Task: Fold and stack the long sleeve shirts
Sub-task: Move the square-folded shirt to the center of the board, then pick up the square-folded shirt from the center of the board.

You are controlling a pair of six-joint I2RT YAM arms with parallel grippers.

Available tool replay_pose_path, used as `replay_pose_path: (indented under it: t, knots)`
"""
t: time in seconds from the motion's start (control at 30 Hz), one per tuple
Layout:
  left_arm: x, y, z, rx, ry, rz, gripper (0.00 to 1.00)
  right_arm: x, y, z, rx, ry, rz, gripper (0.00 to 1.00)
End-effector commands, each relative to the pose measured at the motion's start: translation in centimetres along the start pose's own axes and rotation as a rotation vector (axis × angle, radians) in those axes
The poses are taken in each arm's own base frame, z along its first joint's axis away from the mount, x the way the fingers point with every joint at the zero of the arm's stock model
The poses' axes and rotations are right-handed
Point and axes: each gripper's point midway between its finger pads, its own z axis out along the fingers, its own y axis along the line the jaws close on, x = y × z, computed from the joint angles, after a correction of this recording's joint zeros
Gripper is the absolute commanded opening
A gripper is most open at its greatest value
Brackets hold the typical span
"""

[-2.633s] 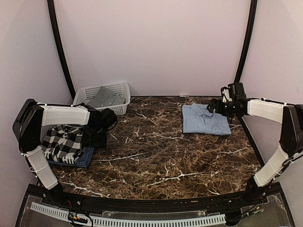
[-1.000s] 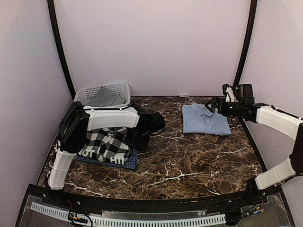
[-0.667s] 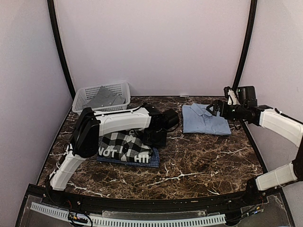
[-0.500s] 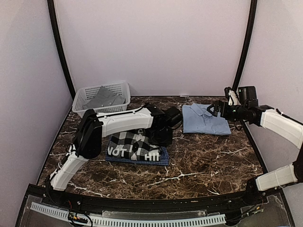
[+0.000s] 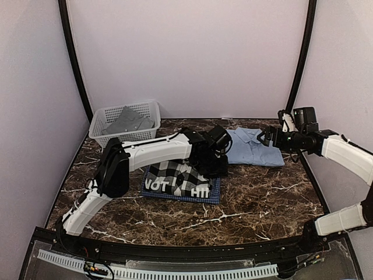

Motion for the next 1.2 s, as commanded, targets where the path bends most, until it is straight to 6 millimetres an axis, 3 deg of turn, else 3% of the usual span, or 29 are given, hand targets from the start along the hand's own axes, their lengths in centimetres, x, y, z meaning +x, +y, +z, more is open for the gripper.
replay_pose_path:
  t: [0.0, 0.17, 0.37, 0.63, 0.8, 0.83, 0.87, 1.0, 1.17]
  knots:
    - [-1.7, -5.7, -4.8, 0.217, -0.041, 0.041, 0.49, -0.9, -0.5, -0.5, 0.048, -0.037, 0.000, 0.99]
    - [-2.7, -8.6, -8.2, 0.348, -0.069, 0.088, 0.57, -1.1, -2.0, 0.4, 0.107, -0.051, 0.048, 0.99]
    - [-7.0, -5.7, -8.9, 0.319, -0.159, 0.080, 0.58, -1.2, -4.6, 2.7, 0.155, -0.023, 0.122, 0.99]
    - [-12.4, -2.7, -6.6, 0.305, -0.306, 0.165, 0.58, -1.8, -10.0, 3.9, 0.272, -0.034, 0.197, 0.90]
    - [-15.4, -2.6, -5.7, 0.360, -0.402, 0.205, 0.60, -2.6, -12.6, 4.6, 0.354, -0.030, 0.193, 0.88]
    - [-15.4, -2.3, -4.5, 0.358, -0.397, 0.210, 0.60, -2.8, -12.8, 4.7, 0.358, -0.032, 0.187, 0.88]
    - [-16.0, -2.7, -4.8, 0.376, -0.422, 0.217, 0.61, -3.1, -14.0, 4.5, 0.382, -0.044, 0.201, 0.88]
    - [-16.2, -2.8, -2.7, 0.401, -0.429, 0.217, 0.63, -3.5, -16.3, 5.3, 0.412, -0.038, 0.228, 0.87]
    - [-16.5, -1.5, -0.3, 0.373, -0.437, 0.208, 0.64, -2.9, -17.3, 7.0, 0.396, -0.001, 0.254, 0.83]
